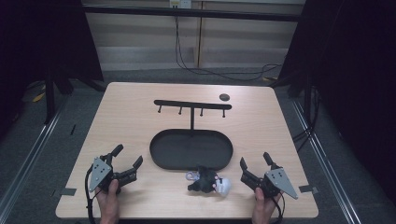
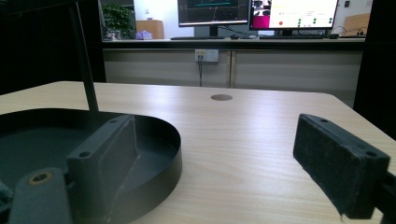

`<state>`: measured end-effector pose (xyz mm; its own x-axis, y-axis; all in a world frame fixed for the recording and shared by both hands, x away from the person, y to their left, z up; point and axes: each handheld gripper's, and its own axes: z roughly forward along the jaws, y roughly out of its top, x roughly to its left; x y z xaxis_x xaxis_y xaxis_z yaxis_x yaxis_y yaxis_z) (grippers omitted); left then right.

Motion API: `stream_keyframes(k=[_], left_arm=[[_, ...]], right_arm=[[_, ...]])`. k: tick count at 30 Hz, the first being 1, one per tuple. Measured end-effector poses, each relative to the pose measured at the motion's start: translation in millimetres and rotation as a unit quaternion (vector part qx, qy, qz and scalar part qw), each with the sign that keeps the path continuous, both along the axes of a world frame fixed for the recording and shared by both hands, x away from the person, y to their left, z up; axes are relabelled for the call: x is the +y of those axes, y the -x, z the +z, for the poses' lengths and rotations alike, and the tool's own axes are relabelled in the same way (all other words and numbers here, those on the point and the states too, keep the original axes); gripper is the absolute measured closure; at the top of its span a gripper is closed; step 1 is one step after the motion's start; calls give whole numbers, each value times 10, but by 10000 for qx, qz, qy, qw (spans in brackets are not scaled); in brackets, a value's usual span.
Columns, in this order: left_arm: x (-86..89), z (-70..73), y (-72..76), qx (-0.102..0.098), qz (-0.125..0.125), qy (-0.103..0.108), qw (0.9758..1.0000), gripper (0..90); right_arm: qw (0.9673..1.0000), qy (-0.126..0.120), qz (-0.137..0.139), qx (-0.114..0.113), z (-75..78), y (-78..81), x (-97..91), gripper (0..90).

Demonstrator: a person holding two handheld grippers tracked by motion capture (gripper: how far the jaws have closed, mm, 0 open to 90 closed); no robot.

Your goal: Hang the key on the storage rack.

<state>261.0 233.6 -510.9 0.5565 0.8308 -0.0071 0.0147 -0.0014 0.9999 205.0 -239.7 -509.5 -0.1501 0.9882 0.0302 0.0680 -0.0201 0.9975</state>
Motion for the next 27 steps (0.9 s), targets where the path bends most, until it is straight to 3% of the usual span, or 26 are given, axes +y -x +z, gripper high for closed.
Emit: stream_keyframes(k=[4, 11, 14, 16, 18, 19, 21, 27], left_arm=[[-2, -1, -6, -14, -21, 16, 10000, 155], [-15, 8, -33, 153, 17, 13, 9999, 155], [-14, -1, 0, -17, 111, 2, 9999, 154], [-14, 0, -1, -8, 107, 6, 9999, 153], [-14, -1, -1, -15, 102, 9, 9999, 153], [-14, -1, 0, -13, 105, 13, 9999, 153], [-12, 0, 0, -8, 86, 3, 10000, 153], [-11, 0, -1, -6, 81, 4, 10000, 153]], right_arm=[[10000, 12, 44, 15, 1, -3, 4, 131], [9999, 42, 62, 72, 5, -11, 6, 133], [9999, 63, 12, 108, 7, -23, 13, 134], [9999, 76, -25, 126, 9, -24, 18, 134], [9998, 99, 49, 183, 13, -30, 24, 132], [9995, 111, 265, 152, 11, -29, 18, 131], [9991, 100, 372, 162, 12, -25, 15, 133], [9973, 114, 487, 544, 37, -70, 53, 167]])
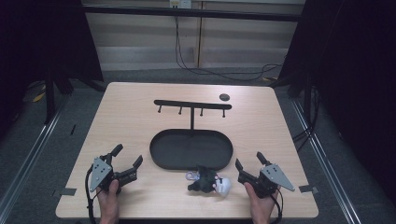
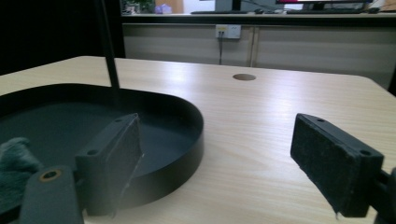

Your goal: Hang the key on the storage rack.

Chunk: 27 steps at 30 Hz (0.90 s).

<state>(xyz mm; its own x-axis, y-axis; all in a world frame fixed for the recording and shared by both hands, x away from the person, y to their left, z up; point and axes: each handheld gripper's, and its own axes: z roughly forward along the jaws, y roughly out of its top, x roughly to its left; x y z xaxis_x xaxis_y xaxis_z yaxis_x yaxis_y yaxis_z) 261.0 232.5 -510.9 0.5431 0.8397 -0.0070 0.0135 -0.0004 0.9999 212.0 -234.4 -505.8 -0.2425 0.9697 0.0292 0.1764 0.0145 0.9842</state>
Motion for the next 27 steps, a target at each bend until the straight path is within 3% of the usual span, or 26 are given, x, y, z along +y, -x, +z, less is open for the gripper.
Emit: stream_keyframes(k=[3, 6, 9, 11, 13, 16, 23, 24, 26, 27], left_arm=[[2, 1, -2, -3, -23, -12, 10000, 153], [2, 0, -2, -5, -24, -12, 10000, 153], [0, 0, -3, -9, -31, 2, 10000, 154], [0, 0, -2, -6, -35, 5, 10000, 154], [0, 0, -2, -6, -35, 2, 10000, 154], [0, 0, -2, -5, -37, 3, 10000, 154], [2, 1, -3, -7, -33, -15, 10000, 154], [0, 0, -2, -9, -36, 2, 10000, 154], [1, 1, -2, -7, -40, 0, 10000, 154], [1, 1, -2, -7, -40, 0, 10000, 154]], right_arm=[[9998, 53, 186, 103, 48, 19, 32, 263], [9995, 114, 268, 111, 73, 34, 56, 264], [9981, 133, 523, 293, 100, 37, 111, 335], [9980, 129, 533, 305, 107, 37, 125, 335], [9971, 114, 592, 470, 140, 34, 166, 342], [9953, 22, 802, 535, 178, 33, 189, 371], [9876, -197, 1273, 901, 202, -20, 215, 451], [9876, -197, 1273, 901, 202, -20, 215, 451], [9835, -124, 1486, 1021, 234, -36, 266, 464], [9835, -124, 1486, 1021, 234, -36, 266, 464]])
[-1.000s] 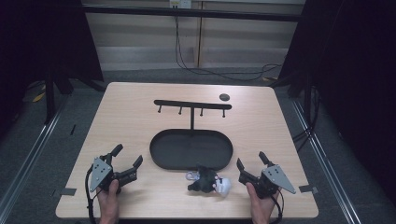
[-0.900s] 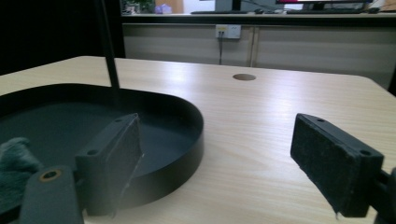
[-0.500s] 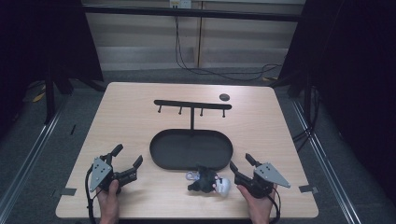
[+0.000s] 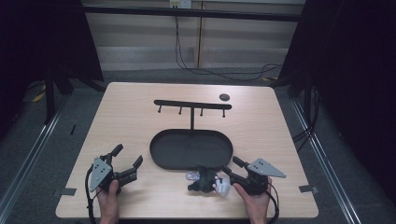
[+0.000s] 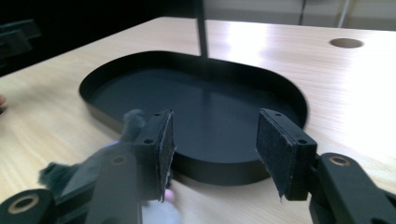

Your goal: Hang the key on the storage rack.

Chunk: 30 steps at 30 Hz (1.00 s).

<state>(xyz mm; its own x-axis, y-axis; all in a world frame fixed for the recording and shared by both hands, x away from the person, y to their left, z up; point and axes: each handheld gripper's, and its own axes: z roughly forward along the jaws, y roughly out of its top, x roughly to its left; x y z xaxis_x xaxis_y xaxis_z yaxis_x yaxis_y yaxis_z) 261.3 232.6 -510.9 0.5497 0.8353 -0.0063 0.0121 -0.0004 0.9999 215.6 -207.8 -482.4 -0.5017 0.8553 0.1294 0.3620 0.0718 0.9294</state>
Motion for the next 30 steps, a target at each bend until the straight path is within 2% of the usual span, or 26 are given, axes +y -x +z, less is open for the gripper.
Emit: stream_keyframes(k=[1, 6, 9, 15, 17, 19, 30], left_arm=[[0, 0, 0, 0, -4, -1, 10000, 154], [1, 0, 0, 1, -9, -1, 10000, 154], [1, 0, 0, 1, -9, 0, 10000, 154], [1, 0, 0, 3, -9, -1, 10000, 154], [1, 0, 0, 2, -9, -3, 10000, 154], [1, 0, 0, 2, -9, -4, 10000, 154], [0, 0, 0, 3, -10, -1, 10000, 154]], right_arm=[[9999, 125, 107, 10, 39, -4, 37, 470], [9995, 114, 294, 2, 144, -10, 86, 522], [9982, 281, 523, 28, 241, -41, 159, 533], [9958, 387, 820, 153, 319, -105, 264, 544], [9954, 418, 836, 194, 324, -120, 278, 547], [9938, 455, 953, 349, 342, -164, 316, 526], [9887, 633, 1239, 553, 383, -270, 477, 455]])
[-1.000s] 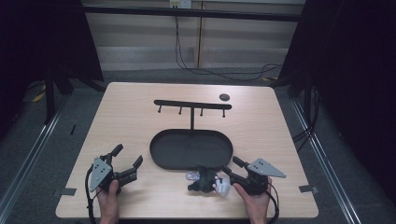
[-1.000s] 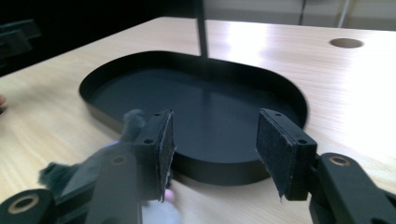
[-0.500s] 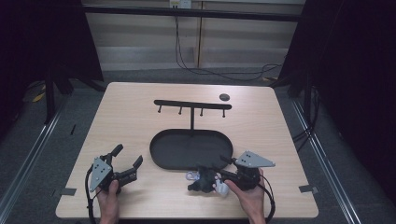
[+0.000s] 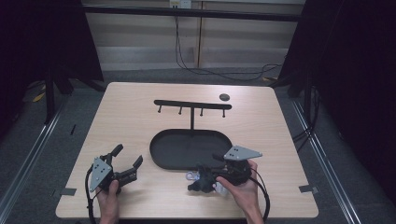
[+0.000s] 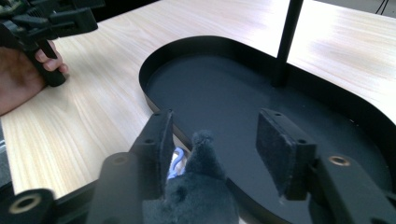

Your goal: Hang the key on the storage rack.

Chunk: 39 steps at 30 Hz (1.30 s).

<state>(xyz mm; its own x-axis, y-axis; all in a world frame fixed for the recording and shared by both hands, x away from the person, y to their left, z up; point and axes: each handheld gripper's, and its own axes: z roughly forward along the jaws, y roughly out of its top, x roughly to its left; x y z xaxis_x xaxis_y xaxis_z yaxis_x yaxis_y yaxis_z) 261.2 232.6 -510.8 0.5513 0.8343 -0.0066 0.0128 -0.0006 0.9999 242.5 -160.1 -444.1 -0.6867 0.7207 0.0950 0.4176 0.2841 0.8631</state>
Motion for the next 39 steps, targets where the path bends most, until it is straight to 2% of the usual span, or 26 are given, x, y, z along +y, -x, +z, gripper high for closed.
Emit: stream_keyframes(k=[6, 11, 16, 18, 22, 23, 24, 26, 28, 30, 31, 33, 36, 37, 38, 39], left_arm=[[0, 0, 0, -2, 0, -1, 10000, 154], [0, 0, 0, -1, 0, -3, 10000, 154], [0, 0, 0, -2, 1, -1, 10000, 154], [0, 0, 0, -2, 1, 0, 10000, 154], [0, 0, 0, -1, -1, 0, 10000, 154], [0, 0, 0, -1, 0, 1, 10000, 154], [0, 0, 0, -2, 0, 0, 10000, 154], [0, 0, 0, -1, 1, 0, 10000, 154], [0, 0, 0, -2, 0, 1, 10000, 154], [0, 0, 0, -2, 1, -1, 10000, 154], [0, 0, 0, -2, 0, -2, 10000, 154], [0, 0, 0, -2, 1, 0, 10000, 154], [0, 0, 0, -1, 1, -2, 10000, 154], [0, 0, 0, -2, 1, 1, 10000, 154], [0, 0, 0, -1, 1, 0, 10000, 154], [0, 0, 0, -2, 1, 0, 10000, 154]], right_arm=[[9995, 91, 216, 198, -13, -60, 69, 461], [9984, 185, 411, 338, 5, -89, 101, 512], [9960, 372, 661, 479, 42, -120, 174, 557], [9934, 520, 831, 591, 74, -148, 238, 585], [9911, 685, 927, 673, 100, -185, 300, 606], [9890, 742, 1037, 747, 106, -208, 333, 632], [9890, 742, 1037, 747, 106, -208, 333, 632], [9860, 847, 1146, 866, 101, -235, 366, 637], [9819, 1020, 1266, 976, 88, -268, 410, 643], [9791, 1141, 1320, 1048, 82, -287, 437, 646], [9761, 1245, 1379, 1130, 72, -314, 470, 658], [9751, 1285, 1397, 1150, 67, -326, 486, 665], [9708, 1436, 1464, 1248, 57, -357, 531, 683], [9681, 1490, 1541, 1298, 47, -371, 557, 698], [9681, 1490, 1541, 1298, 47, -371, 557, 698], [9663, 1546, 1557, 1342, 42, -379, 572, 708]])
